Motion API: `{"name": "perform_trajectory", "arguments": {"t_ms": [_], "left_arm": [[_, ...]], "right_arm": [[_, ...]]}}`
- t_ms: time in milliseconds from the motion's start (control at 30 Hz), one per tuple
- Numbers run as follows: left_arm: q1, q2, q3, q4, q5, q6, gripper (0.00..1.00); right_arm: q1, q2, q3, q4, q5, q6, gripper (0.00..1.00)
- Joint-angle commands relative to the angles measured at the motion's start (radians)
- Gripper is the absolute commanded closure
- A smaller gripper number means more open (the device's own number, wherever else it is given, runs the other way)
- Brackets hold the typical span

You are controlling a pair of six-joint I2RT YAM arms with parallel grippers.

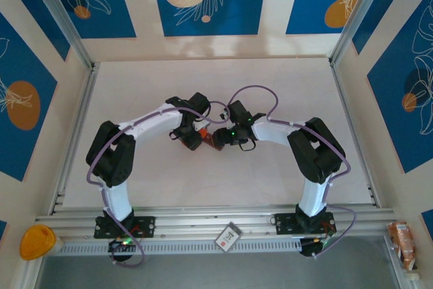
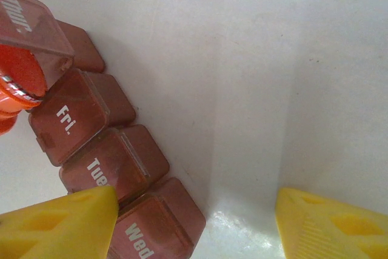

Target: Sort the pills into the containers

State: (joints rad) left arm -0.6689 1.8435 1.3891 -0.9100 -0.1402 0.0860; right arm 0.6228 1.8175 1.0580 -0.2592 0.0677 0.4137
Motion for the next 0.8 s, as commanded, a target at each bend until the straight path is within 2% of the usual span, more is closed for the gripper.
{"name": "perform_trajectory", "arguments": {"t_ms": [0, 767], "left_arm": [[-0.012, 0.033, 0.019, -0.080, -0.032, 0.008, 1.00], [-0.011, 0.068, 0.074, -0.122, -0.076, 0.044, 1.00]], "right_arm": [[0.017, 0.045, -0.027, -0.091, 0.018, 0.006, 0.30], [0.022, 0.046, -0.035, -0.087, 0.019, 0.009, 0.30]]}}
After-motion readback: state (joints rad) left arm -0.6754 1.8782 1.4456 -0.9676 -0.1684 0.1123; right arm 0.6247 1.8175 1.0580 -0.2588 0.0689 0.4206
